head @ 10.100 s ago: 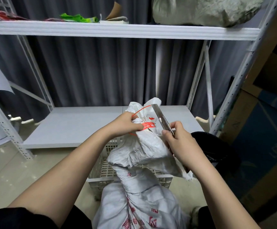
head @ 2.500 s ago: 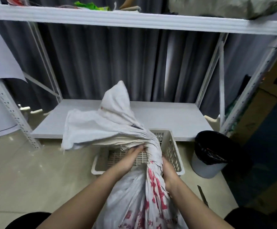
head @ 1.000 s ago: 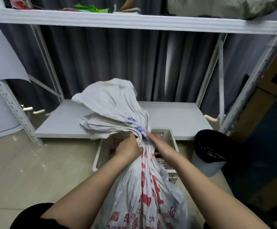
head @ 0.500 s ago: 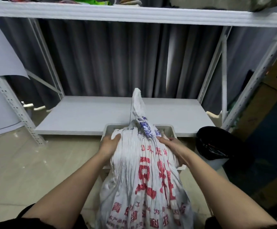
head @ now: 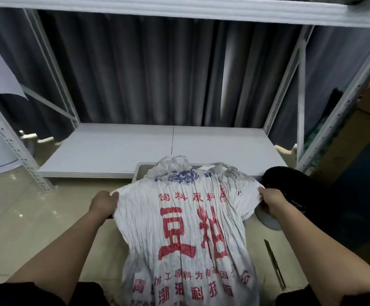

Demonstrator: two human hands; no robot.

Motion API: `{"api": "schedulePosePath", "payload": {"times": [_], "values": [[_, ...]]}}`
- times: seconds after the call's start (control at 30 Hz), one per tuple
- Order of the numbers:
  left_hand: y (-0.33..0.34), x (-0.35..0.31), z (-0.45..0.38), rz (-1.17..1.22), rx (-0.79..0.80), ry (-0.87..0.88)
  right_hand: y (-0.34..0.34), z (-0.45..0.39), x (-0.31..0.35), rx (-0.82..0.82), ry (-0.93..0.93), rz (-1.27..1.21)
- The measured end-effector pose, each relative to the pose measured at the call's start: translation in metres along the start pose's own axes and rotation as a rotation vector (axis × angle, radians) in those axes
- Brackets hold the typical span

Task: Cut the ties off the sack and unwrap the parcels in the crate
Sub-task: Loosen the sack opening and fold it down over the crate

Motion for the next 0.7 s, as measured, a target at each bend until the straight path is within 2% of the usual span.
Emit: {"api": "schedulePosePath", "payload": {"times": [0.07, 0.1, 0.17, 0.2, 0.27, 0.3, 0.33, 0.4, 0.43, 0.5, 0.57, 0.6, 0.67, 0.7], "values": [[0.008, 0.002, 0.004, 0.104, 0.162, -0.111, 0.009, -0.005, -0.005, 0.009, 0.145, -0.131], [0.014, -0.001, 0.009, 0.153, 0.235, -0.163, 0.017, -0.002, -0.005, -0.003, 0.161, -0.099], [0.03, -0.01, 0.018, 0.21, 0.287, -0.168, 0.03, 0.011, 0.001, -0.078, 0.08, 0.104], [0.039, -0.016, 0.022, 0.194, 0.264, -0.106, 0.036, 0.025, 0.005, -0.076, 0.0, 0.196], [0.053, -0.024, 0.029, 0.045, 0.235, 0.109, 0.044, 0.051, 0.01, 0.067, -0.2, 0.345], [0.059, -0.025, 0.031, -0.067, 0.286, 0.206, 0.048, 0.062, 0.01, 0.194, -0.262, 0.456], [0.065, -0.026, 0.034, -0.191, 0.39, 0.263, 0.051, 0.071, 0.009, 0.324, -0.271, 0.612], [0.073, -0.025, 0.036, -0.401, 0.617, 0.252, 0.056, 0.072, -0.002, 0.475, -0.246, 1.011], [0.075, -0.025, 0.036, -0.49, 0.648, 0.255, 0.059, 0.068, -0.007, 0.507, -0.214, 1.18], [0.075, -0.026, 0.034, -0.619, 0.545, 0.318, 0.062, 0.063, -0.012, 0.543, -0.198, 1.393], [0.073, -0.022, 0.025, -0.636, 0.402, 0.354, 0.06, 0.058, -0.017, 0.595, -0.207, 1.377], [0.07, -0.017, 0.021, -0.608, 0.345, 0.345, 0.055, 0.056, -0.017, 0.61, -0.188, 1.263], [0.058, -0.01, 0.013, -0.51, 0.213, 0.308, 0.041, 0.047, -0.016, 0.561, -0.088, 0.801], [0.05, -0.007, 0.009, -0.46, 0.128, 0.289, 0.033, 0.04, -0.014, 0.486, -0.039, 0.522]]}}
Point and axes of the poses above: each hand's wrist, its own z-axis away from the middle knuckle, its own y-axis out of the palm, x = y × z, the point moved 1 cm from there along -z, towards the middle knuckle, and after that the axes turned 7 degrees about -z, right-handed, at the moved point
